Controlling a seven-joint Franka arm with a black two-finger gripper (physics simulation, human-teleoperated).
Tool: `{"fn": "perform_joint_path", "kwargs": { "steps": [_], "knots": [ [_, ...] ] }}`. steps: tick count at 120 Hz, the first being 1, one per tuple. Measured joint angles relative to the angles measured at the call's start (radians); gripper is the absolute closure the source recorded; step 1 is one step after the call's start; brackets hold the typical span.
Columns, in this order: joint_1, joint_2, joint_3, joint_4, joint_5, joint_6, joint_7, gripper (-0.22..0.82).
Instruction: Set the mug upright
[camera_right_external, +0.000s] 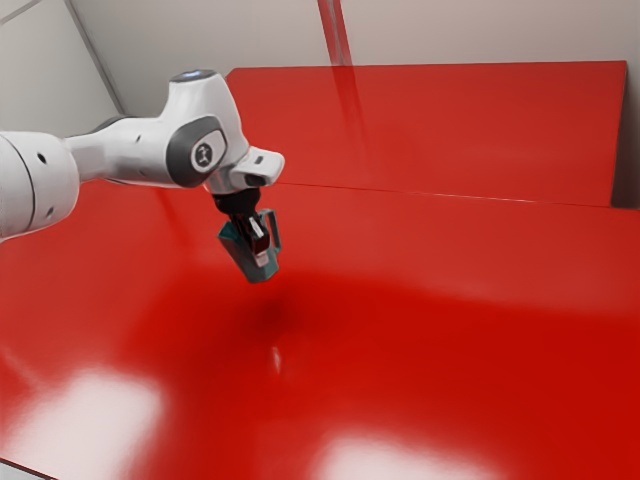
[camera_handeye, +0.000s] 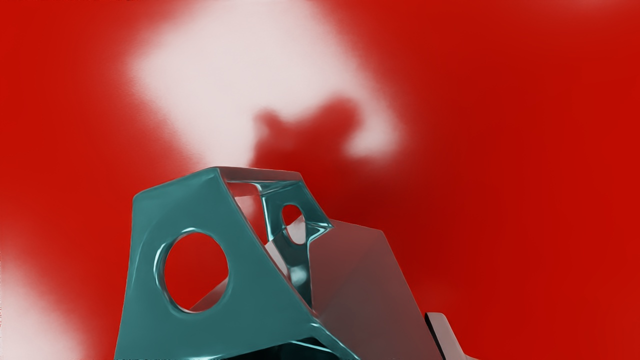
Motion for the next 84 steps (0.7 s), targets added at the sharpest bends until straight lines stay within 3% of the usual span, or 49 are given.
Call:
{"fn": "perform_joint_path", "kwargs": {
  "steps": [31, 84],
  "knots": [
    [-0.015, -0.015, -0.005, -0.161, 0.082, 0.137, -0.098, 0.75],
    [0.003, -0.012, -0.004, -0.254, 0.113, 0.335, -0.190, 0.75]
  ]
}}
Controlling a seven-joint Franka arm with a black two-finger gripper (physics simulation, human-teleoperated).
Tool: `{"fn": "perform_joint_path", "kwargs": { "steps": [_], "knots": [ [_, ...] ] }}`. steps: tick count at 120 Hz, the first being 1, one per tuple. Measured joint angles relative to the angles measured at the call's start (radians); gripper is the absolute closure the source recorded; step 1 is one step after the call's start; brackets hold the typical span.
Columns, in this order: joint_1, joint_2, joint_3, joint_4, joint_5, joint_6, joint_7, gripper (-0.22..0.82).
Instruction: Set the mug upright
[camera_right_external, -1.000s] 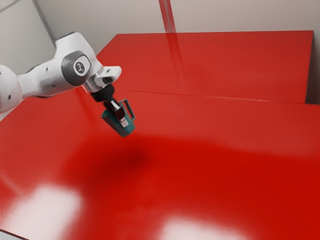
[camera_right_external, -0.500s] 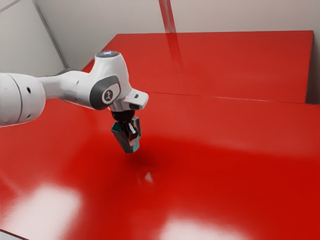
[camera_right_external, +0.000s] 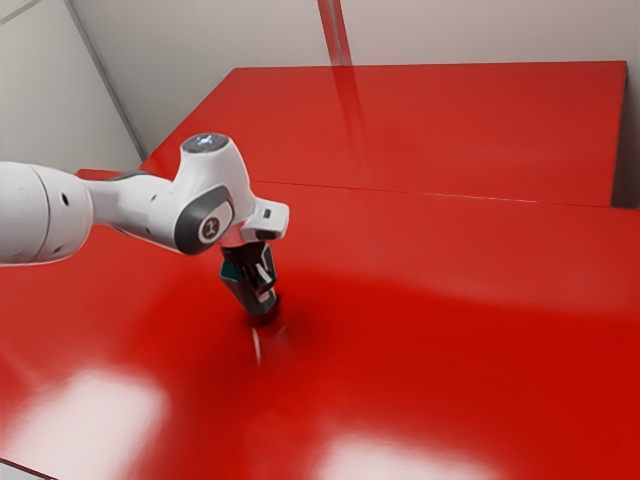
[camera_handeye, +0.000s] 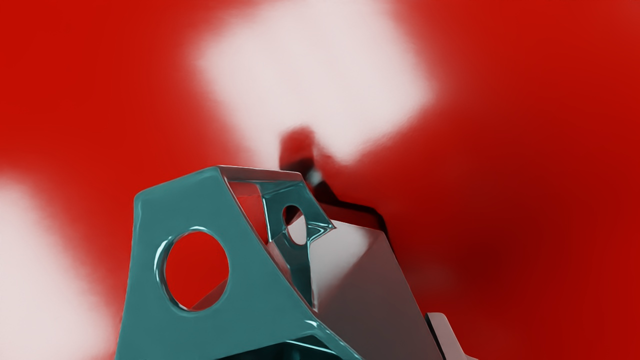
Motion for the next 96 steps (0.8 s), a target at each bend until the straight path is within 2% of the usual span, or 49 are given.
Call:
{"fn": "perform_joint_path", "kwargs": {
  "steps": [42, 96],
  "knots": [
    [0.001, 0.017, 0.000, -0.027, 0.002, 0.051, -0.042, 0.75],
    [-0.002, 0.024, 0.000, -0.032, 0.001, 0.059, -0.076, 0.74]
  ]
}}
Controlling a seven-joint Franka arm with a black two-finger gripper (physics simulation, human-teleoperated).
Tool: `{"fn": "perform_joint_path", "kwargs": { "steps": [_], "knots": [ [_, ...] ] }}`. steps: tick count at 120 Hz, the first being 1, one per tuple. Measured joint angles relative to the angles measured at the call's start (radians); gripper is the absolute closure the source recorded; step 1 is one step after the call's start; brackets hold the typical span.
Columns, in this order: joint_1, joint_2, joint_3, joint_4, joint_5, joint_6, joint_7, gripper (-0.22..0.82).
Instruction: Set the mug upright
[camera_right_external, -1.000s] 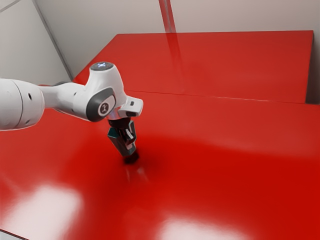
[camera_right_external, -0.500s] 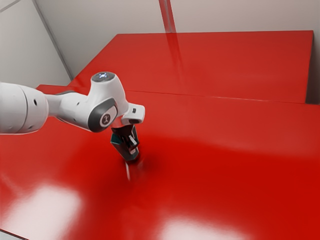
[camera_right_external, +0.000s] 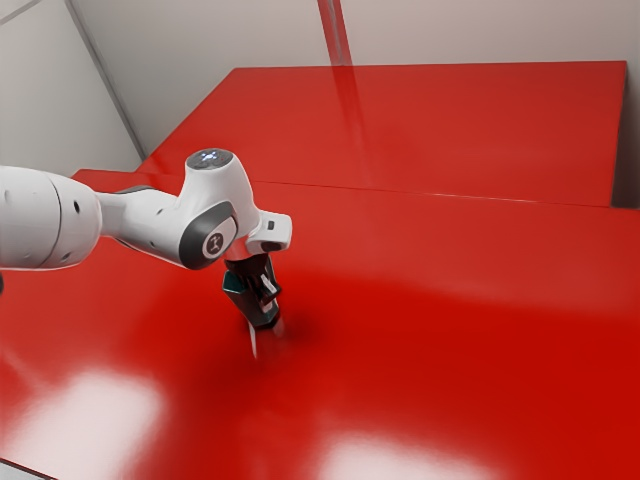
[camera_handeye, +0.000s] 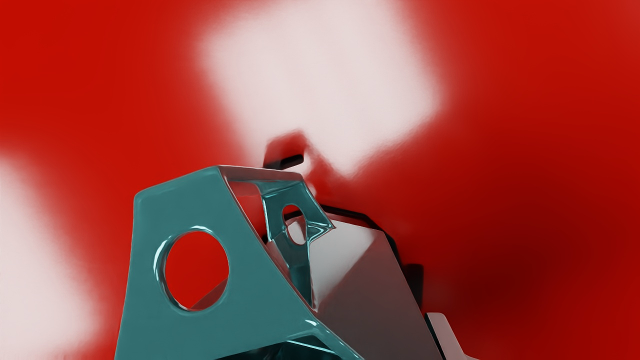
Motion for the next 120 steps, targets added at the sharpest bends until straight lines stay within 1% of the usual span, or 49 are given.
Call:
{"fn": "perform_joint_path", "kwargs": {
  "steps": [20, 50, 71, 92, 120],
  "knots": [
    [0.000, 0.000, 0.000, 0.000, -0.004, -0.002, -0.003, 0.65],
    [0.000, -0.003, 0.000, 0.001, -0.005, -0.003, -0.006, 0.44],
    [0.000, -0.007, 0.000, 0.006, -0.006, -0.005, -0.007, 0.32],
    [-0.003, -0.014, 0.000, 0.015, -0.006, -0.009, -0.008, 0.24],
    [-0.006, -0.051, 0.000, 0.024, -0.006, -0.036, -0.015, 0.20]
  ]
}}
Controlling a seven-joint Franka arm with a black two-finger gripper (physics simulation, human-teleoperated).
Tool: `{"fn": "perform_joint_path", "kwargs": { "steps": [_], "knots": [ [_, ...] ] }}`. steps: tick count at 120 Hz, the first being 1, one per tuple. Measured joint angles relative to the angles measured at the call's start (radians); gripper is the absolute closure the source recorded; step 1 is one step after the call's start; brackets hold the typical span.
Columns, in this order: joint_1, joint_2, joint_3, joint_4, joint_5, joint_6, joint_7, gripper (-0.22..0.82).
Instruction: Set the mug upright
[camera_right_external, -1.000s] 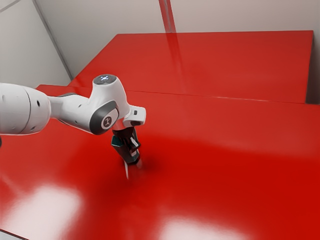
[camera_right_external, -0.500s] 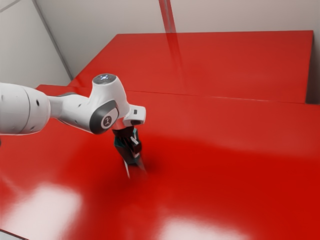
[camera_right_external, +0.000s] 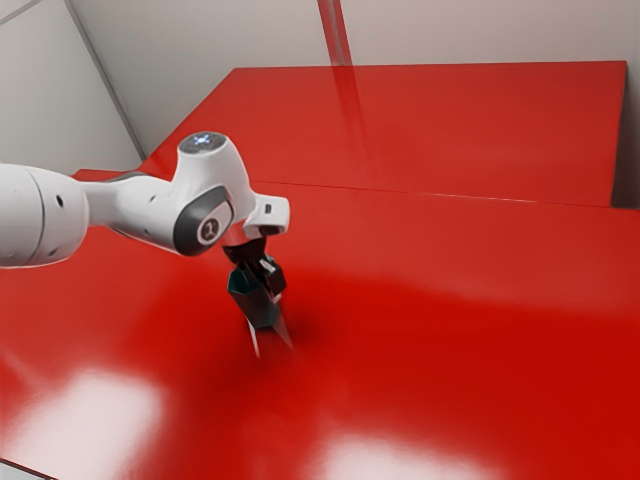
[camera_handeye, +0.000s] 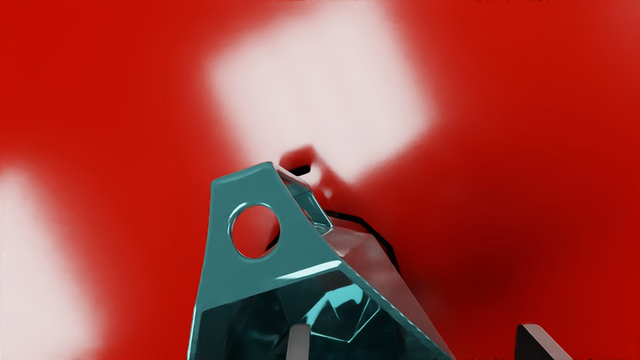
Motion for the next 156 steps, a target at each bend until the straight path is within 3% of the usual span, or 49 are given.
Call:
{"fn": "perform_joint_path", "kwargs": {
  "steps": [33, 59, 122, 156],
  "knots": [
    [-0.001, -0.065, 0.000, 0.007, 0.000, -0.041, -0.012, 0.17],
    [0.001, -0.070, 0.000, 0.136, -0.006, -0.133, -0.019, 0.11],
    [0.030, 0.184, 0.015, 0.677, -0.116, -0.580, -0.040, 0.01],
    [0.036, 0.222, 0.027, 0.764, -0.125, -0.706, -0.054, 0.00]
  ]
}}
